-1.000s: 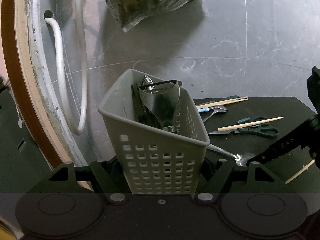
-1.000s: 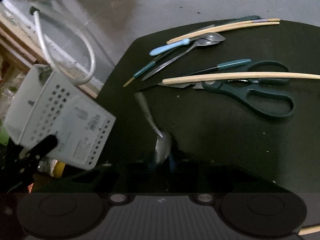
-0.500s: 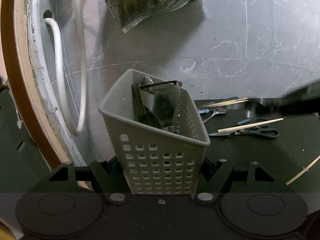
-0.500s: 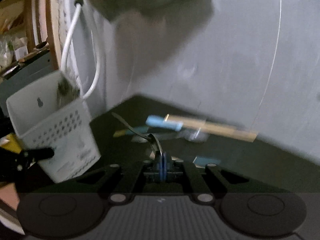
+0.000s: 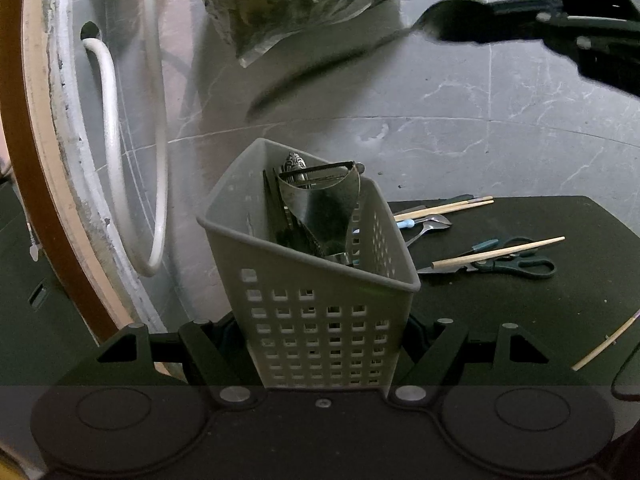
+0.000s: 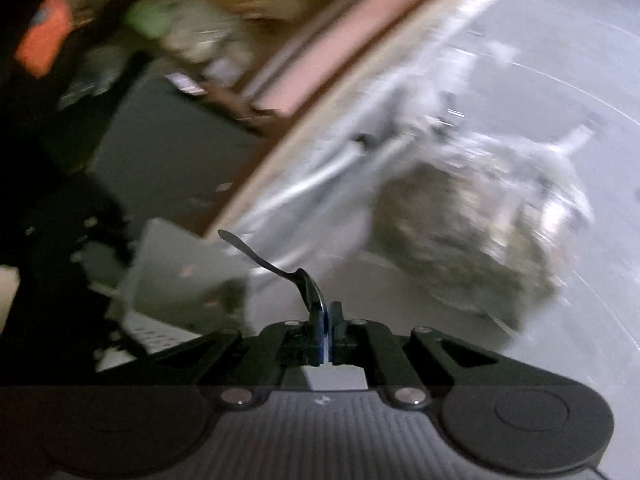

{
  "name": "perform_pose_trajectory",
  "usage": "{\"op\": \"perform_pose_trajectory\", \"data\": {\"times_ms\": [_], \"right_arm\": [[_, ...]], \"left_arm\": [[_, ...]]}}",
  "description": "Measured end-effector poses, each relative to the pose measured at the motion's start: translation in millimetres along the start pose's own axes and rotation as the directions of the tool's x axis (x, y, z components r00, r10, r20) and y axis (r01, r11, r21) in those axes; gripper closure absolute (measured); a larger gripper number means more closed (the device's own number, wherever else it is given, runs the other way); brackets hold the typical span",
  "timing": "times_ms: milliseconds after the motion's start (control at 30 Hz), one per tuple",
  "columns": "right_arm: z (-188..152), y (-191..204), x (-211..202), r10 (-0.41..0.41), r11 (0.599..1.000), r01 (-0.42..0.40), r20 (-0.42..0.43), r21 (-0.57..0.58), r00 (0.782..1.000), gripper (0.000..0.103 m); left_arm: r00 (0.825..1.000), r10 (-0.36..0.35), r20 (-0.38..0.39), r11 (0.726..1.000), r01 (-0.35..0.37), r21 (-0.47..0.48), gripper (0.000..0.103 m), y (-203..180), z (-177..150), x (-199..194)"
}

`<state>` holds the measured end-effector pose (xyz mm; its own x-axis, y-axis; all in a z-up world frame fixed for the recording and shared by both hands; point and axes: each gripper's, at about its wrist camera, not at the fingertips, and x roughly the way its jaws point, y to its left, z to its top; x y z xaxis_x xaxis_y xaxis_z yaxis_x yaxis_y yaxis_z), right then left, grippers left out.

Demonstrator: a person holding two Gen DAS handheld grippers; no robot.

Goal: Organize utensils
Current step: 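Lower the spoon into the caddy and open the right gripper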

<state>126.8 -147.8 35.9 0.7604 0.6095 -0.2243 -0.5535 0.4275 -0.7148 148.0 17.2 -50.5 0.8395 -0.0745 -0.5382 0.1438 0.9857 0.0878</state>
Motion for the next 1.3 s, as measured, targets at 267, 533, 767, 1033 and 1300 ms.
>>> {"op": "perform_pose_trajectory", "data": {"times_ms": [267, 533, 767, 1033, 1300], "right_arm": [[5, 24, 28, 0.119, 0.987, -0.123, -0.048, -0.105, 0.992, 0.101], [-1, 27, 24, 0.114, 0.981, -0.123, -0.068, -0.148, 0.991, 0.101], [-1, 27, 27, 0.126, 0.975, -0.137, -0.071, -0.176, 0.990, 0.100], [3, 37, 38, 0.098, 0.977, -0.107, -0.059, -0.185, 0.993, 0.081], [-4, 26, 37, 0.056, 0.995, -0.062, -0.075, -0.081, 0.996, 0.054]], "left_arm": [[1.000, -0.002, 0.005, 1.000, 0.002, 0.002, 0.026, 1, -2, 0], [1.000, -0.001, 0.005, 1.000, 0.001, 0.002, 0.026, 0, -2, 0], [1.000, 0.000, 0.005, 1.000, 0.000, 0.001, 0.026, 0, -2, 0], [1.000, 0.000, 0.005, 1.000, 0.000, 0.001, 0.026, 0, -2, 1], [1.000, 0.001, 0.004, 1.000, -0.001, 0.004, 0.026, -2, -2, 1]]}}
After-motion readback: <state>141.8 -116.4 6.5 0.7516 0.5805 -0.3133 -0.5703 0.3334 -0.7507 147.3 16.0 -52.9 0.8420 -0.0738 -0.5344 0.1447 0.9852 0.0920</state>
